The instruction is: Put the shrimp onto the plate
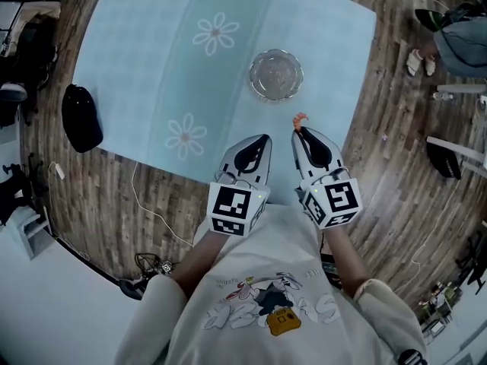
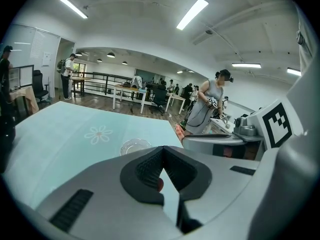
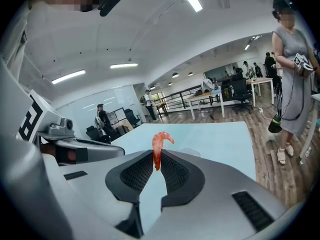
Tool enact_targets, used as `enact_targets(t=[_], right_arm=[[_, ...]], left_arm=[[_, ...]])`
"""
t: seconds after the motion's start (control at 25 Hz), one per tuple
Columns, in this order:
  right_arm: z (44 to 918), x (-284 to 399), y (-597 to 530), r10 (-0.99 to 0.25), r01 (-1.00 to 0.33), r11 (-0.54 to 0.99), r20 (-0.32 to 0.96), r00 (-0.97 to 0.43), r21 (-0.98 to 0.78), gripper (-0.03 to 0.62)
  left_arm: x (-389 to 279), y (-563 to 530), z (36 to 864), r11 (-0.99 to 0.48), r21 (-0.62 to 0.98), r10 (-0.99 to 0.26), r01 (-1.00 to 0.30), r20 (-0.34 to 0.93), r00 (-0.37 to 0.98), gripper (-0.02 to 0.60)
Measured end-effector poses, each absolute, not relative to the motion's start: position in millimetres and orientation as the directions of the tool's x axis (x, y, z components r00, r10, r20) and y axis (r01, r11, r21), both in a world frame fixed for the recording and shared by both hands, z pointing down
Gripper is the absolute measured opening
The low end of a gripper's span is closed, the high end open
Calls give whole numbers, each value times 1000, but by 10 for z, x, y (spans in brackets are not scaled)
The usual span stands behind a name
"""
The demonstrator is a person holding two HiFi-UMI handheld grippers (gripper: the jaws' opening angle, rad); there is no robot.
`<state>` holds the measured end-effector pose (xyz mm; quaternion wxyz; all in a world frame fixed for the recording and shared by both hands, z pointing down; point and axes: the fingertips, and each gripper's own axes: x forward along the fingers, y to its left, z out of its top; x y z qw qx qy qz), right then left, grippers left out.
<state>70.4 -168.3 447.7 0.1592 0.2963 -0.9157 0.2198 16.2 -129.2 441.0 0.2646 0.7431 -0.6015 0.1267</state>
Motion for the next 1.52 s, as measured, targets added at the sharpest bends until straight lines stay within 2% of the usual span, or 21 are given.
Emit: enact_targets(t=[1.52], right_arm=[[5602, -45, -2392, -427, -651, 694, 552, -716, -308, 64]], left_arm=[[-455, -1833, 5699, -124, 293, -729, -948, 621, 288, 8]])
